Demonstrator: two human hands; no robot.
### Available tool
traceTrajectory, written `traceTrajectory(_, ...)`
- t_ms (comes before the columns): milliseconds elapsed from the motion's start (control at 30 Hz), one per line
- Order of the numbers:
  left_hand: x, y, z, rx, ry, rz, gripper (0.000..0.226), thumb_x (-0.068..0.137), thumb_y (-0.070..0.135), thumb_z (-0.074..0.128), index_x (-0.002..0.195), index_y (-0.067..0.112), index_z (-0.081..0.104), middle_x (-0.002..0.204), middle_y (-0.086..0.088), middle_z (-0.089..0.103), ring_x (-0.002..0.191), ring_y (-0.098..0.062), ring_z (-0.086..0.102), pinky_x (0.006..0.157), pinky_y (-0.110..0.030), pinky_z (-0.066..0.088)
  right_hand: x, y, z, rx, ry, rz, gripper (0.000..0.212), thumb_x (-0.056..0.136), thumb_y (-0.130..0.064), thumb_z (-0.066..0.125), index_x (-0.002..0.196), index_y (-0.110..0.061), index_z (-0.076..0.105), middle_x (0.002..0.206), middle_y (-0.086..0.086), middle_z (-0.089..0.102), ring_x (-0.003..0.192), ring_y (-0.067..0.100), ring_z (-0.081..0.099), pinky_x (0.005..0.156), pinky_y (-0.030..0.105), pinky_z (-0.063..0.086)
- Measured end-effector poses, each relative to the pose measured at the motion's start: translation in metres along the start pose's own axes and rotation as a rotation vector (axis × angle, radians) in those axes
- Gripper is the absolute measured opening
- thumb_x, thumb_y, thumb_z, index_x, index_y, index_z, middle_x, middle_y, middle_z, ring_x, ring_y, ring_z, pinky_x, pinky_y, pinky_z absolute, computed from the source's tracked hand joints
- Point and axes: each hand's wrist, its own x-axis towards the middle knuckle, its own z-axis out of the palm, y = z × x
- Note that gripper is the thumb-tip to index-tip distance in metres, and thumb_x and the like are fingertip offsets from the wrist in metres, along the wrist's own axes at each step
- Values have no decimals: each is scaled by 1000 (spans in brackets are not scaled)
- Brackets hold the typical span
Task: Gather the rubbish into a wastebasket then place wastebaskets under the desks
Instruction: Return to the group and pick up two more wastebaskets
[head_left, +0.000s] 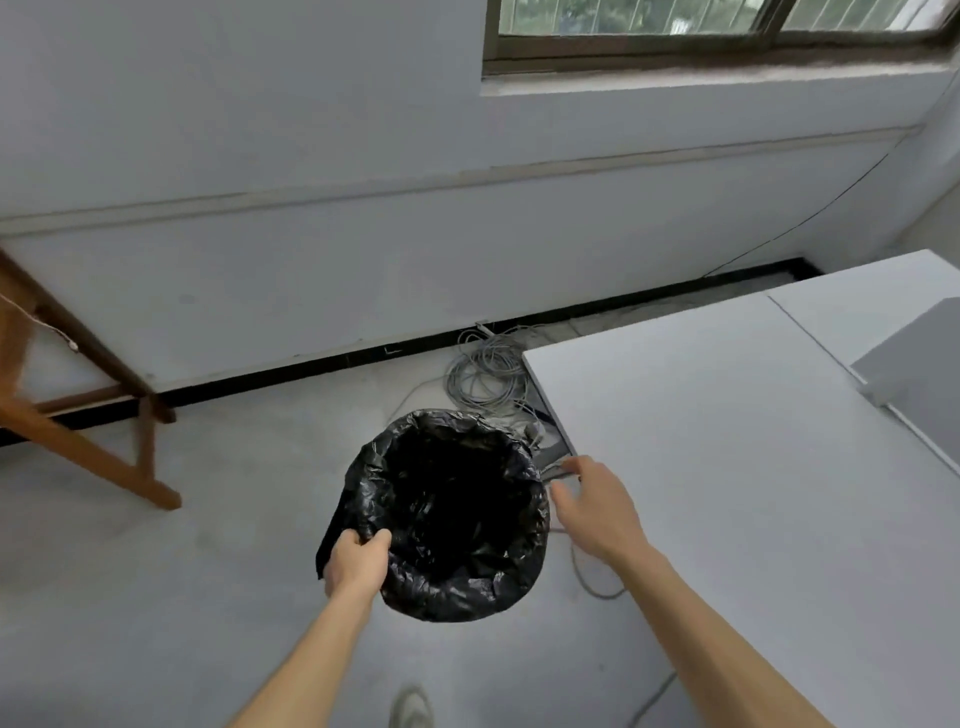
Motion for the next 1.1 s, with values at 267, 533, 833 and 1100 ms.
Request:
traceTrajectory(267,169,-7,121,125,-2,-44,25,89,29,60,78,11,46,88,-15,61,89,-36,58,75,-39,45,170,9,54,-291,214,-216,62,98,-42,45,152,-15,31,161,6,25,151,24,12,122,42,18)
traceTrajectory(533,280,-84,242,-184,-126,-248,17,86,15,63,99,5,57,100,-14,63,93,-34,66,81,-45,60,211,19,77,-556,286,-185,77,97,-23,37,157,-20,-12,166,0,-15,152,20,-14,123,49,1)
traceTrajectory(833,316,-134,321,-339,-179,-389,39,94,11,55,132,2,49,121,-17,64,92,-34,67,77,-43,60,219,20,79,-643,355,-252,87,97,-20,51,156,-18,-13,166,3,-13,153,23,-11,122,51,3)
traceTrajectory(1100,317,-115,336,-438,-251,-527,51,96,3,48,146,6,37,146,-21,44,125,-47,50,93,-60,51,218,21,82,-664,363,-272,87,98,-20,50,155,-17,-16,166,3,-15,153,24,-12,122,50,4)
